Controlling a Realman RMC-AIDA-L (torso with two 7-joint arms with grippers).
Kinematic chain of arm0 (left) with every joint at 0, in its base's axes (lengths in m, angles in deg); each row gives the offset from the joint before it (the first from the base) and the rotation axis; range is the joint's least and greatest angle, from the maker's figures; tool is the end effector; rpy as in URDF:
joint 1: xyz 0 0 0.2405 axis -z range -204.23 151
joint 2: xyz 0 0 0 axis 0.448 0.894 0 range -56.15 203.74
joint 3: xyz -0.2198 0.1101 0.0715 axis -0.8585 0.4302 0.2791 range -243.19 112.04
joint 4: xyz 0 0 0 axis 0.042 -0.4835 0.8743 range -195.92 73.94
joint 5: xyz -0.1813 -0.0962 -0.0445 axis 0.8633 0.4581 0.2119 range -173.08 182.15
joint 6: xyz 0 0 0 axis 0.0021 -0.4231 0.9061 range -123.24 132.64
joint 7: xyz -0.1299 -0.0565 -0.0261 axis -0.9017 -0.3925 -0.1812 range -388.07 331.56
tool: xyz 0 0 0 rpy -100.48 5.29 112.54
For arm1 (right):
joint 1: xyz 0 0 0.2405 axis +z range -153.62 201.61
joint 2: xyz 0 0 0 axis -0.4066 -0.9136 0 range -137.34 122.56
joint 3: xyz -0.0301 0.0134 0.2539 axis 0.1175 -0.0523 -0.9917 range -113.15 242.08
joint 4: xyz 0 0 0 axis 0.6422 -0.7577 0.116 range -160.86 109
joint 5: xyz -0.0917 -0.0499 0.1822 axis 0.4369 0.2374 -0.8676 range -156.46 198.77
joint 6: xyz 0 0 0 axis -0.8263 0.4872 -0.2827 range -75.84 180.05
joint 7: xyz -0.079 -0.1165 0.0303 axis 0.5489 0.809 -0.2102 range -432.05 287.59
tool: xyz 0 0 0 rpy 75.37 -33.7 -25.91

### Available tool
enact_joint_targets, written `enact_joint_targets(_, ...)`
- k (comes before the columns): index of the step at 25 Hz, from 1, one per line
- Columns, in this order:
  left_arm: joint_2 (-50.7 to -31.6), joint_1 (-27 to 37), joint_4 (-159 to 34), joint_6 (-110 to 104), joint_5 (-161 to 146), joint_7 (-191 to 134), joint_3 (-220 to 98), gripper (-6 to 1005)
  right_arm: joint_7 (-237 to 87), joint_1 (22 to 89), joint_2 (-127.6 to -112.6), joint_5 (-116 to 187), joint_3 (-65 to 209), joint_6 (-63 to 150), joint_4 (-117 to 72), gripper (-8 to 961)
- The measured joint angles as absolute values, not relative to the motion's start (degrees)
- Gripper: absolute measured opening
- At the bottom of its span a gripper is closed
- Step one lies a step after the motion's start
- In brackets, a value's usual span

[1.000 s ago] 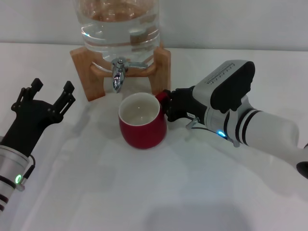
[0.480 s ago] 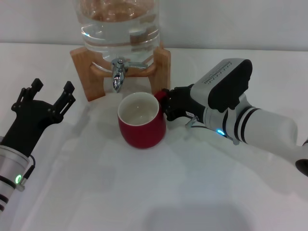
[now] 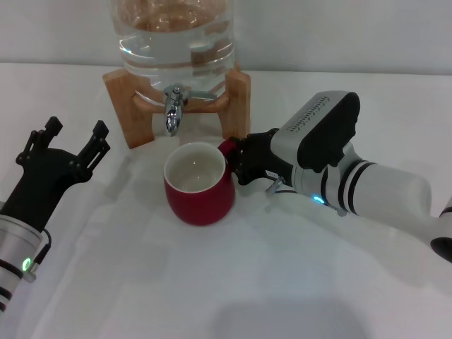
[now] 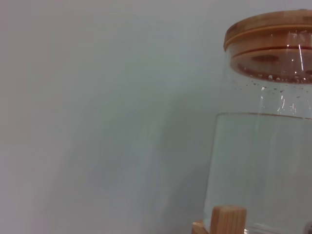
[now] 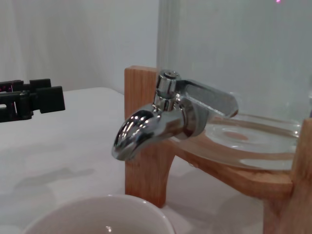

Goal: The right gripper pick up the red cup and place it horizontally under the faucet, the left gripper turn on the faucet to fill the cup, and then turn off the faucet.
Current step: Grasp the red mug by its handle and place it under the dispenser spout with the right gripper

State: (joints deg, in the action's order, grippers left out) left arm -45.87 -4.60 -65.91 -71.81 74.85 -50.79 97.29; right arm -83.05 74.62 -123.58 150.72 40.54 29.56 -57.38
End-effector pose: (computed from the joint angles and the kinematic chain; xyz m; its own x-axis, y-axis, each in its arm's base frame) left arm -0.3318 0.2917 -0.0269 0.5751 -0.0062 0.8180 0.7852 -0.2766 -0.5541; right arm 0.1577 0.3870 -0.1494 0.8957 -0.1992 -0.3976 -0.4010 -0.7482 -0.5286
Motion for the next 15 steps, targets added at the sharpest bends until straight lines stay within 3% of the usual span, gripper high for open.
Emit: enact_joint_targets(15,-45.92,-4.73,-66.00,-71.87,74.81,-50.75,97.29,881,-83.42,74.20,-123.58,148.48,39.24,29.79,-56.37,125)
